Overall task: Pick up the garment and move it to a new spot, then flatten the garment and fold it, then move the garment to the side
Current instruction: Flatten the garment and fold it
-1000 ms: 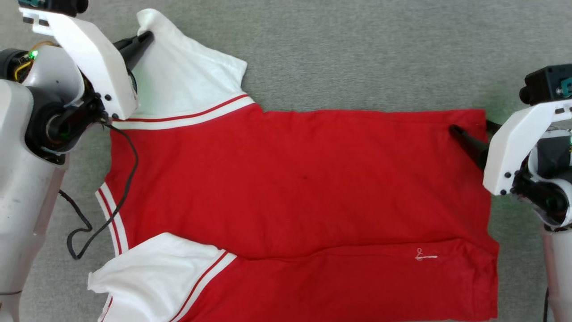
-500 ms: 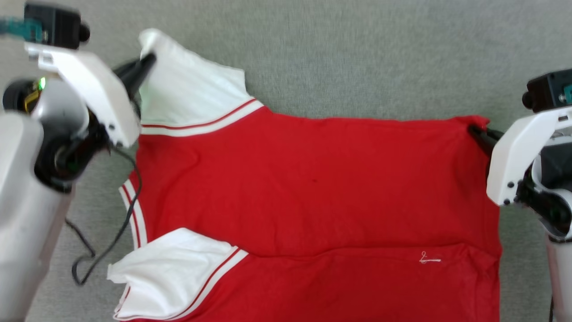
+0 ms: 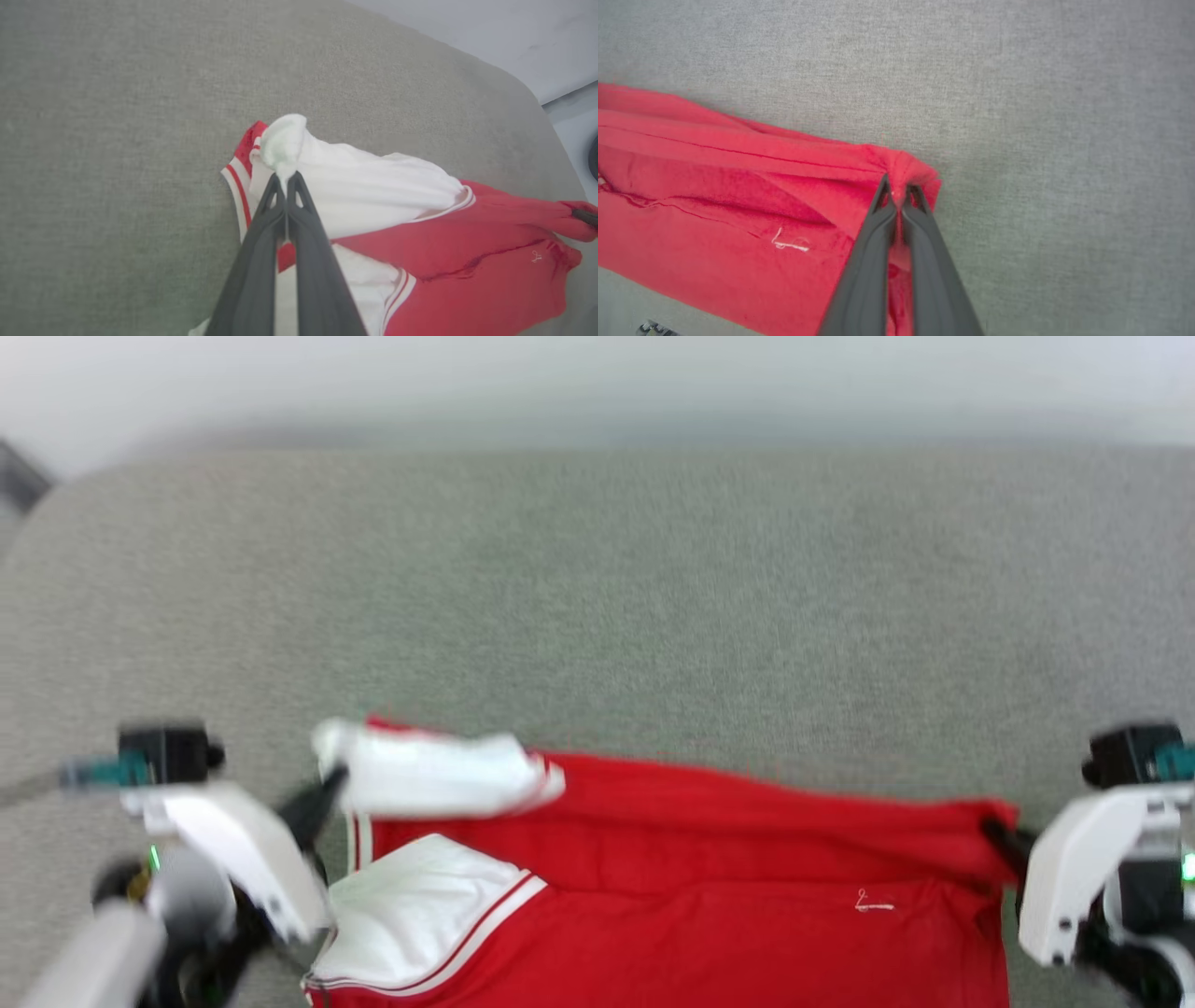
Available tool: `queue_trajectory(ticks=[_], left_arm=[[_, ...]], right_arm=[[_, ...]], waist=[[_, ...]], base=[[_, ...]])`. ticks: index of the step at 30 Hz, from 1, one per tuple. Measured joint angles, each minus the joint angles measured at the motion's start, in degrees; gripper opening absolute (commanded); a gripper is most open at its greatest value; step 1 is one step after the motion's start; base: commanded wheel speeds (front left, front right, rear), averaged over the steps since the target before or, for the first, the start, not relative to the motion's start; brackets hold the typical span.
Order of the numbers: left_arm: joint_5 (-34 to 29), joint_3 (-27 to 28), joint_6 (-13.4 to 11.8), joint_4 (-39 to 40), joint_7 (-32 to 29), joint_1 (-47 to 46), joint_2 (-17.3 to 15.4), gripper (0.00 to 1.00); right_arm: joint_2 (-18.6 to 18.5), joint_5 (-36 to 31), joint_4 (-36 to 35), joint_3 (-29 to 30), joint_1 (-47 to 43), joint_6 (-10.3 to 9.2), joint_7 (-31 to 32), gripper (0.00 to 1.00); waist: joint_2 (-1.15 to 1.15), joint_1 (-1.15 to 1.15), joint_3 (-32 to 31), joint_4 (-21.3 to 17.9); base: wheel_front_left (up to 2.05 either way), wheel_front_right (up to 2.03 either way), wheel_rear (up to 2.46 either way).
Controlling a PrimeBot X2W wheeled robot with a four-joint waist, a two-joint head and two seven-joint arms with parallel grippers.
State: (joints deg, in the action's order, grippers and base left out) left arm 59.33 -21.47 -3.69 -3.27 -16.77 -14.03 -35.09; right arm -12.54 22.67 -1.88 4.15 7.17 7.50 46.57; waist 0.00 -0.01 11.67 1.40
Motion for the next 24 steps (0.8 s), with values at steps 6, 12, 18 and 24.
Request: queue_trajectory(ticks=[6, 12, 18, 24], left_arm=[[2.5, -0.7, -2.5, 0.8, 1.9, 10.7, 2.4, 0.07], [3.3, -1.5, -3.9, -1.9, 4.1, 16.3, 4.6, 1.00], [-0.5, -0.6, -6.0, -0.1, 11.2, 19.1, 5.3, 1.00], [-8.3, 0.2, -9.4, 5.4, 19.7, 18.7, 4.9, 1.00]], right_arm=[[1.9, 0.1, 1.4, 2.8, -7.2, 0.01, -2.8, 0.67], [3.0, 0.2, 4.0, 2.8, -13.2, 0.00, -5.9, 1.00], [3.2, 0.7, 1.5, 2.5, -18.0, 0.00, -8.5, 1.00], [2.5, 0.5, -5.2, 4.4, -18.8, 0.00, -8.0, 1.00]], waist=[[0.00, 0.00, -3.2, 1.1], [0.00, 0.00, -5.1, 0.9], [0.00, 0.00, -7.7, 0.0], [0.00, 0.00, -10.8, -0.8]], base=[[0.00, 0.00, 0.00], [0.00, 0.00, 0.00], [0.00, 0.00, 0.00], [0.00, 0.00, 0.00]])
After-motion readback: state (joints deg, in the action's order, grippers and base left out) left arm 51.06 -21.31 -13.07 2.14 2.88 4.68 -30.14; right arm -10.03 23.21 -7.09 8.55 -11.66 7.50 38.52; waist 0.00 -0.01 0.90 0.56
